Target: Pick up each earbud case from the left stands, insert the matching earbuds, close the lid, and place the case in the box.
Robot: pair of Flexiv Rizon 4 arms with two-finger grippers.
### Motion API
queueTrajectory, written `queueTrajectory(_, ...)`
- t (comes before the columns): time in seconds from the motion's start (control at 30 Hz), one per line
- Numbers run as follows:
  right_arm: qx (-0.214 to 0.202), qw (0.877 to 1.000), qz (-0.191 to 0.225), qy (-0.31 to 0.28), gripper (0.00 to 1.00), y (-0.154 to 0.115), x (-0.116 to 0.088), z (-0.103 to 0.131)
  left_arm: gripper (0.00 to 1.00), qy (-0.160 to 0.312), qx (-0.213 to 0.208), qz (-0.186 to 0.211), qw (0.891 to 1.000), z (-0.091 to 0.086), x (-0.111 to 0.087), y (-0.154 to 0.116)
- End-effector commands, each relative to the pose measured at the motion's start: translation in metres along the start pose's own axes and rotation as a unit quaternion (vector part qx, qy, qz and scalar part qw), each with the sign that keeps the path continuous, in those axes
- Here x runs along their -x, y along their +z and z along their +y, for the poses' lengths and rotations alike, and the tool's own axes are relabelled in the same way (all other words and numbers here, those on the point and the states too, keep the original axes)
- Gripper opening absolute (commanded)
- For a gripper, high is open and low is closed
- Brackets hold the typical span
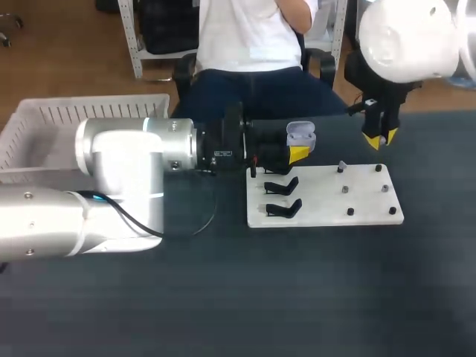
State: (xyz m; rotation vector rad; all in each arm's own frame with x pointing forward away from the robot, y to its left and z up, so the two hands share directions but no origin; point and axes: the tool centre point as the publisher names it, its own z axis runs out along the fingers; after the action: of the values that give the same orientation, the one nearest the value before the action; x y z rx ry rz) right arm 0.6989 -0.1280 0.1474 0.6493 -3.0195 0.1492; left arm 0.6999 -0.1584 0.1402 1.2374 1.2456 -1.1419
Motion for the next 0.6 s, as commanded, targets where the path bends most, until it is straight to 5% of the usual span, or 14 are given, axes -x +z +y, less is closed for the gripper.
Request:
queueTrajectory(0.03,-0.007,1.0,-0.004,0.001,0.0,-0.003,-0.005,0.005,0.0,0.002,0.003,-0.003,1.0,-0.001,-0.001,0.0)
queueTrajectory(0.3,-0.007,1.0,-0.004,0.001,0.0,-0.003,-0.005,0.005,0.0,0.002,0.003,-0.003,1.0,-0.001,-0.001,0.0)
queueTrajectory(0.47,0.044,0.985,-0.049,0.157,0.0,0.001,-0.009,0.007,0.0,0.002,0.003,-0.003,1.0,-0.001,-0.001,0.0)
queueTrajectory(0.6,0.04,0.97,-0.05,0.235,0.0,-0.002,-0.016,0.012,0.0,0.002,0.003,-0.003,1.0,-0.001,-0.001,0.0)
